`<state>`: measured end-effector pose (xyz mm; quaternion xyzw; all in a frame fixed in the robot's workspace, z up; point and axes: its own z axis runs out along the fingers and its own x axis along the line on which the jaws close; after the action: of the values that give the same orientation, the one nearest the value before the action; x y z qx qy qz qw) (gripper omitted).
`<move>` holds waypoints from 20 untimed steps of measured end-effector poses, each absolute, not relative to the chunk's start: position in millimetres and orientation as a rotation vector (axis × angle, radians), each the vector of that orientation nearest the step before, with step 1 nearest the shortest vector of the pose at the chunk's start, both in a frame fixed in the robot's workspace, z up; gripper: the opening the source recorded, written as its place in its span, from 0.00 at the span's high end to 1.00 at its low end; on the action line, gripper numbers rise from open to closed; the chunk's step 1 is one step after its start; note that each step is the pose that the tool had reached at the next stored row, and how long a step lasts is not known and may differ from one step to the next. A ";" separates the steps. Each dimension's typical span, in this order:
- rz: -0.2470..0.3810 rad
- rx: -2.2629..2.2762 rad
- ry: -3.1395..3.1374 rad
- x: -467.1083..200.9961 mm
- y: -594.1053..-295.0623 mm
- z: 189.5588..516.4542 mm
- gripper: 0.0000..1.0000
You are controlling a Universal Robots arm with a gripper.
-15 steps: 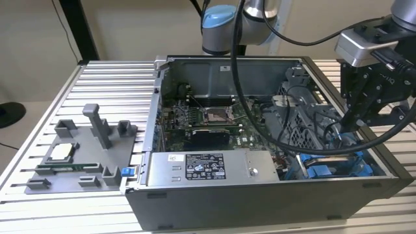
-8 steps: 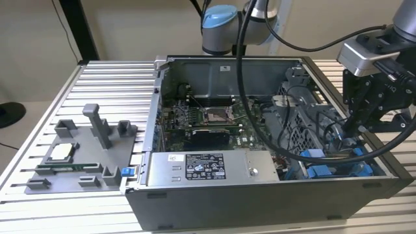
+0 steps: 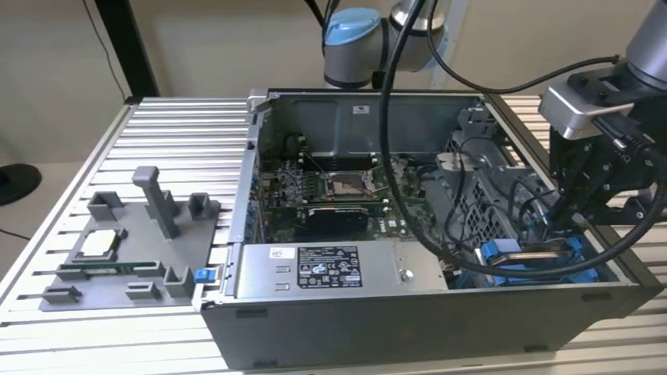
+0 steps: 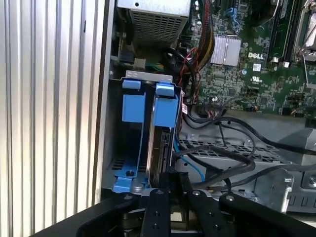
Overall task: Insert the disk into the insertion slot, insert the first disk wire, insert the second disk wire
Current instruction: 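Insert the first disk wire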
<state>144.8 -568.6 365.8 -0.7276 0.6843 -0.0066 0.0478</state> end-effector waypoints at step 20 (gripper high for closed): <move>0.016 -2.156 2.236 156.4 -569.6 354.5 1.00</move>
<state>156.4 -569.6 354.5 -0.6940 0.7197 0.0053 0.0177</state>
